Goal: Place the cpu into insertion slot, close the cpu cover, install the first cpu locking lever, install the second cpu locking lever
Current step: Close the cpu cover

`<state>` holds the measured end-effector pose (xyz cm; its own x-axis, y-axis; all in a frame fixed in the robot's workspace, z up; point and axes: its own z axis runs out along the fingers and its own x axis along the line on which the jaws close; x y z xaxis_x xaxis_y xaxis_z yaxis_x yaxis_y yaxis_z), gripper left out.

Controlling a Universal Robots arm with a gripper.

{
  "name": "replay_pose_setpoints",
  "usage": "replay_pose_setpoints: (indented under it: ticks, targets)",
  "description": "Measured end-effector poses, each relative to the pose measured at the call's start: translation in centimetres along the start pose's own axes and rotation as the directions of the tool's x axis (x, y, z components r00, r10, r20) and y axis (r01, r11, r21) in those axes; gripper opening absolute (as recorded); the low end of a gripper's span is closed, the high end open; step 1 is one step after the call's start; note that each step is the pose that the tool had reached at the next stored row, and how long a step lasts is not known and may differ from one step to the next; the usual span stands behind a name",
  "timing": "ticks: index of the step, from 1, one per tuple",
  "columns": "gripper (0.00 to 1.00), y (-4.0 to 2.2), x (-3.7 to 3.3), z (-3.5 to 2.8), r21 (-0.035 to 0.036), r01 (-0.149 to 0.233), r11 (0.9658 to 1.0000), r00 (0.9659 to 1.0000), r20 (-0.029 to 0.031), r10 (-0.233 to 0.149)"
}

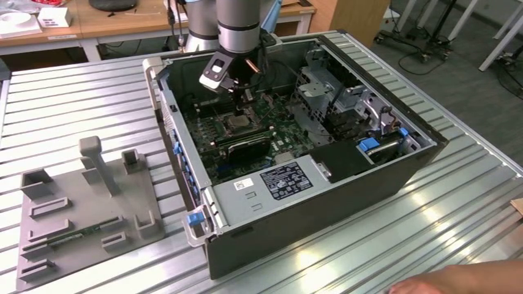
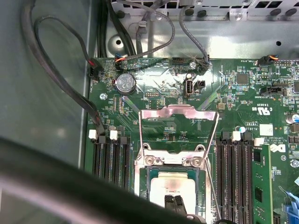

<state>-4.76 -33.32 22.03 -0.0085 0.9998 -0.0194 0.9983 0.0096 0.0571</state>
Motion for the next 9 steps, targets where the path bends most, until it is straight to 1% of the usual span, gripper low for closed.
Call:
replay_pose_setpoints:
  ticks: [5,9]
  targets:
    - [0.1,-0.03,-0.01,-0.04,0.0,0.0,1.0,1.0,0.0001,0.0]
    - [0.1,-0.01,-0.01,-0.31,0.0,0.0,1.0,1.0,0.0,0.0]
